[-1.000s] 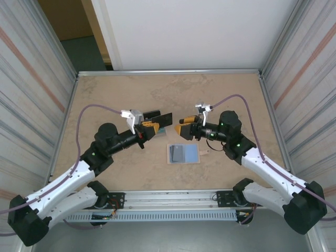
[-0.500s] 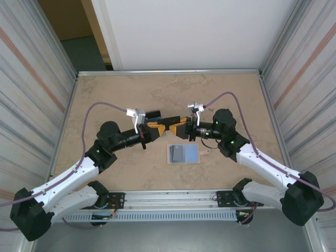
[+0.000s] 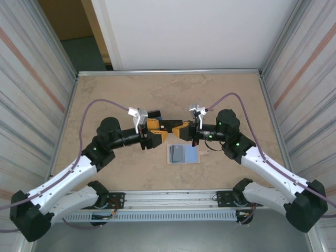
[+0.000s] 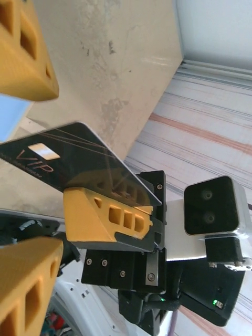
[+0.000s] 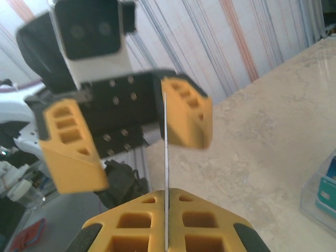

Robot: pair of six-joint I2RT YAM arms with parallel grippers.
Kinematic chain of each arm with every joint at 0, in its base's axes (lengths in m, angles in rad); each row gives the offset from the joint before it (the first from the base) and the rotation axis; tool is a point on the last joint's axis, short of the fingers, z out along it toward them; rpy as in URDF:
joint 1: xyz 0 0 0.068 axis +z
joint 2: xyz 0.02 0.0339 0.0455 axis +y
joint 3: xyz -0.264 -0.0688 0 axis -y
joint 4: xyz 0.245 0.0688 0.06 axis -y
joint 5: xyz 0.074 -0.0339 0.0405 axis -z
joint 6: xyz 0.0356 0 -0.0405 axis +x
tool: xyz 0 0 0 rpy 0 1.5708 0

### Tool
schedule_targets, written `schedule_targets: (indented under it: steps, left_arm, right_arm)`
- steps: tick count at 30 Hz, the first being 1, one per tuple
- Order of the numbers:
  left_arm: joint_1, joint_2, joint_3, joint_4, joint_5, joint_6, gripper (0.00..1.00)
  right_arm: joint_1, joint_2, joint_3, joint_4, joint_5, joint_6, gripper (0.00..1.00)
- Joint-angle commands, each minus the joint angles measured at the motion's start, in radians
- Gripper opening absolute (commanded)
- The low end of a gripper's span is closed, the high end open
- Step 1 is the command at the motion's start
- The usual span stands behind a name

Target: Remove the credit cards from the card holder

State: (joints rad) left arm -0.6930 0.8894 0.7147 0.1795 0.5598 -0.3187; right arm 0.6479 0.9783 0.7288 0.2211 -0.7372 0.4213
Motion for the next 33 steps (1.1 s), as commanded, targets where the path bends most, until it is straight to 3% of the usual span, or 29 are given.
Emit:
schedule_targets:
  steps: [1, 5, 8, 15, 18, 21, 24, 25, 27, 29, 30, 33]
  left_arm:
    - [0.004, -0.036, 0.127, -0.230, 0.003, 0.176, 0.76]
    - [0.003, 0.017, 0.267, -0.471, -0.020, 0.302, 0.77]
    - [0.003, 0.085, 0.356, -0.596, 0.031, 0.375, 0.73]
    - [-0.018, 0.239, 0.471, -0.676, 0.134, 0.482, 0.66]
    - [-0.030, 0.301, 0.515, -0.713, 0.157, 0.524, 0.58]
    - [-0.034, 0.350, 0.546, -0.735, 0.171, 0.542, 0.44]
    - [-0.034, 0.369, 0.549, -0.731, 0.176, 0.550, 0.06]
    - [-0.034, 0.369, 0.545, -0.727, 0.166, 0.555, 0.00]
    - [-0.034, 0.363, 0.535, -0.720, 0.127, 0.572, 0.00]
    - [-0.031, 0.351, 0.517, -0.712, 0.067, 0.610, 0.00]
    - [-0.027, 0.347, 0.509, -0.713, 0.037, 0.633, 0.00]
    - [-0.002, 0.336, 0.480, -0.711, -0.077, 0.726, 0.00]
  right_arm:
    - [0.004, -0.035, 0.072, -0.195, 0.018, -0.128, 0.00]
    - [0.007, -0.043, 0.099, -0.308, 0.014, -0.197, 0.00]
    - [0.009, -0.047, 0.103, -0.337, 0.009, -0.218, 0.00]
    - [0.020, -0.039, 0.112, -0.347, -0.011, -0.239, 0.00]
    - [0.024, -0.035, 0.112, -0.347, -0.019, -0.242, 0.00]
    - [0.027, -0.035, 0.112, -0.347, -0.021, -0.243, 0.00]
    - [0.027, -0.039, 0.108, -0.349, -0.019, -0.246, 0.00]
    - [0.026, -0.040, 0.109, -0.351, -0.015, -0.249, 0.00]
    - [0.027, -0.045, 0.107, -0.358, 0.006, -0.252, 0.11]
    - [0.024, -0.054, 0.108, -0.372, 0.045, -0.254, 0.39]
    - [0.023, -0.057, 0.106, -0.377, 0.065, -0.253, 0.46]
    - [0.018, -0.070, 0.100, -0.380, 0.131, -0.238, 0.58]
